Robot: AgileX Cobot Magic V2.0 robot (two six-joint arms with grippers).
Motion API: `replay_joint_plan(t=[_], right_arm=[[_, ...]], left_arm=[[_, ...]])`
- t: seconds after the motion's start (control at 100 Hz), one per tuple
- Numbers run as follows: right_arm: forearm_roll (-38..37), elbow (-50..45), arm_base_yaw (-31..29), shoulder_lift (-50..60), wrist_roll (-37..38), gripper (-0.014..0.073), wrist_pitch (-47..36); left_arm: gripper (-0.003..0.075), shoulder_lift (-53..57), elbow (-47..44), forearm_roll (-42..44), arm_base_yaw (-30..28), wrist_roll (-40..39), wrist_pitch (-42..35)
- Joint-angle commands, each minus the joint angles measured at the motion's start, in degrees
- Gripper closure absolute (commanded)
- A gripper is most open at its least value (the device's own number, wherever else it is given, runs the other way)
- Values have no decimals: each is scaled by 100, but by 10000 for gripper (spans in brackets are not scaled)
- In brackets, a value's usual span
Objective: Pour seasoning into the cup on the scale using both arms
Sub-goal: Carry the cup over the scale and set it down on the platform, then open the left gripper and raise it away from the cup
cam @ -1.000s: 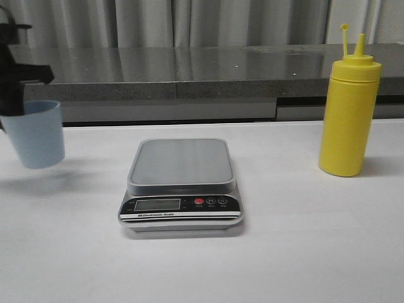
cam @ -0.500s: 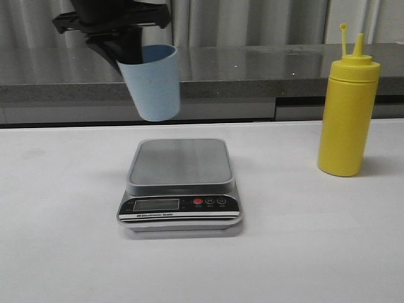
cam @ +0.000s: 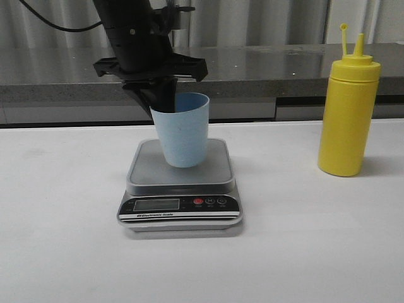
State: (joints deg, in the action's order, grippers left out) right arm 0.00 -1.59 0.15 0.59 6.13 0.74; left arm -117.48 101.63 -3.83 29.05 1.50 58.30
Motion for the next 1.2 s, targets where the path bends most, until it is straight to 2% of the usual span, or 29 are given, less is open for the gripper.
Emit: replay_joint_plan(t=[0.0, 0.1, 0.27, 0.36, 0.65, 1.01, 1.19], right_arm=[[-34, 103, -18, 128, 6, 662, -446], [-34, 103, -18, 128, 6, 662, -446], [-34, 103, -18, 128, 6, 662, -446], [-34, 103, -18, 128, 6, 662, -446], [-34, 103, -18, 128, 6, 662, -446], [-34, 103, -18, 128, 6, 662, -446], [-34, 103, -18, 128, 6, 662, -446]], left_arm=[[733, 311, 194, -51, 5, -21, -185], [659, 311, 194, -68, -52, -36, -148], [421, 311, 194, -175, -175, -60, -73], [363, 311, 194, -190, -211, -60, -73], [363, 478, 194, -226, -211, -60, -118], [370, 1470, -45, -407, -225, -60, -664], [481, 2183, -939, -399, -376, -193, -1261]])
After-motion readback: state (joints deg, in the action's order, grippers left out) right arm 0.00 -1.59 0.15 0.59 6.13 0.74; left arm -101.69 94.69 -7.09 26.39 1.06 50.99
